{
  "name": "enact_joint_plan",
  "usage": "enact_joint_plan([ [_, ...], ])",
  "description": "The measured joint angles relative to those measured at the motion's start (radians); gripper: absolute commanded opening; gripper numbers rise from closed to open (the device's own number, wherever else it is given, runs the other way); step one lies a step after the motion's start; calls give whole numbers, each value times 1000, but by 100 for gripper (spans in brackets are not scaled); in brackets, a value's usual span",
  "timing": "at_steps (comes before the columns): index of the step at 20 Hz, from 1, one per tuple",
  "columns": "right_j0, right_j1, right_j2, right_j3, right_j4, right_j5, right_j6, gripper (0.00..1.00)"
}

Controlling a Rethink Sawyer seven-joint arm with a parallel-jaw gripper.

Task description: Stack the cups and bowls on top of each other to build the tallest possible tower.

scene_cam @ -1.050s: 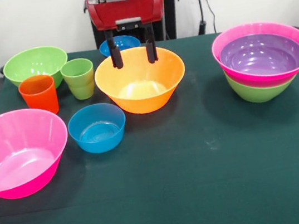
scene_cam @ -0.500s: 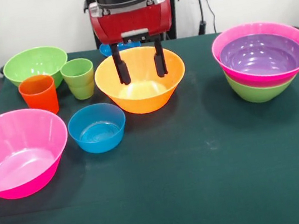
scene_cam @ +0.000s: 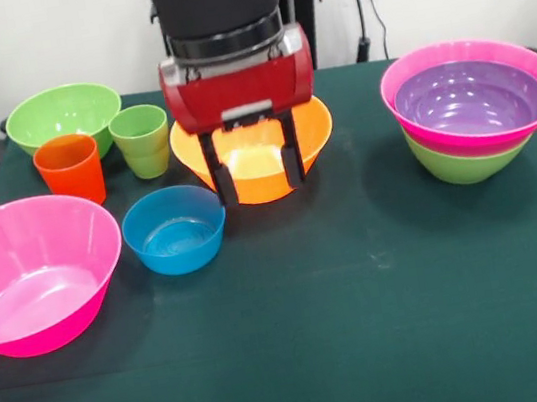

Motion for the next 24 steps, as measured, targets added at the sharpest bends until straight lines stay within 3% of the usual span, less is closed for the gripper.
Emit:
enact_joint_plan([
  [11,-5,82,0,-102,-25,24,-42,100],
  [21,-36,68,-5,-104,-29,69,-42,100],
  [24,-53,29,-13,-95,-29,82,-42,100],
])
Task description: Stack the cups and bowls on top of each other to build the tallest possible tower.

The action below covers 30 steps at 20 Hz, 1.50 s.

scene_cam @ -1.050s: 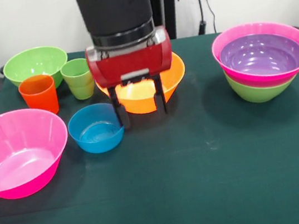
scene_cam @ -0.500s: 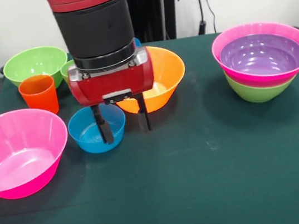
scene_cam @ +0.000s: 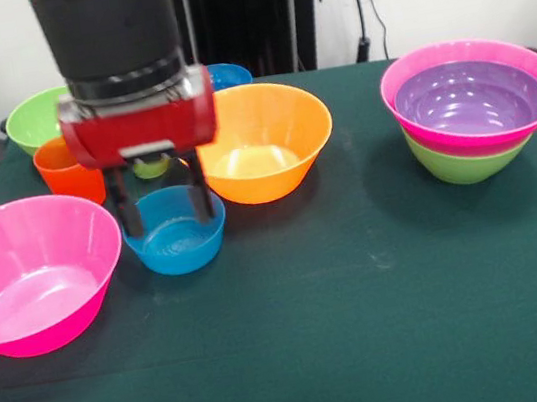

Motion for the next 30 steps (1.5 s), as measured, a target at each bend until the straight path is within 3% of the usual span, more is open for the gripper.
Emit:
enact_joint_plan([
  [12,5,-109,-130,38,6,2,0,100],
  [23,25,-112,-227,70,67,1,23,100],
  [30,71,-111,-308,118,130,1,104,100],
])
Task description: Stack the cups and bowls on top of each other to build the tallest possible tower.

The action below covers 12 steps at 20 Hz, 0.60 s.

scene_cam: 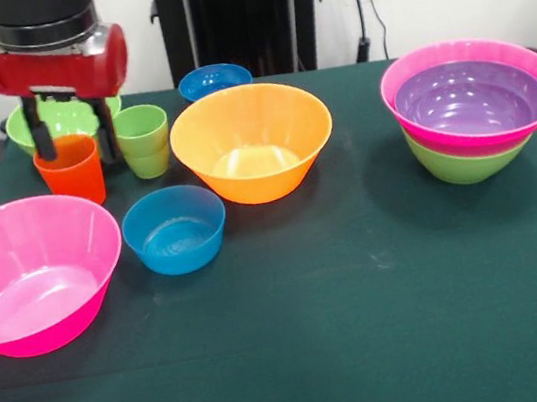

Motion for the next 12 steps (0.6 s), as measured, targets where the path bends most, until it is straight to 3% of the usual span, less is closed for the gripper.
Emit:
enact_joint_plan([
  [12,60,8,-67,79,82,-83,176,100],
])
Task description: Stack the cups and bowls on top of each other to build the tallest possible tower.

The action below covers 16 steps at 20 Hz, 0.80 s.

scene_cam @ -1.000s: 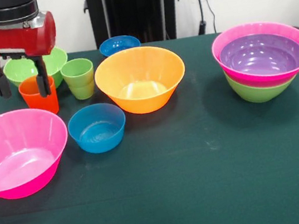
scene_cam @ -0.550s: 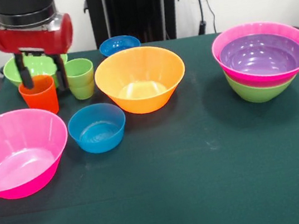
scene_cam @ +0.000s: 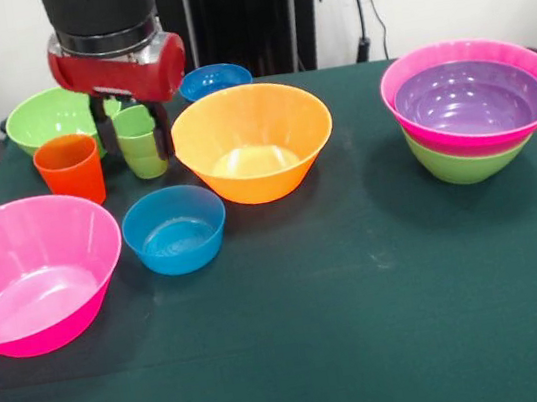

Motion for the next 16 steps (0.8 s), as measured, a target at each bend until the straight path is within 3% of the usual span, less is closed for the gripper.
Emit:
enact_joint_plan([
  [16,-3,78,-1,20,22,-191,4,100],
])
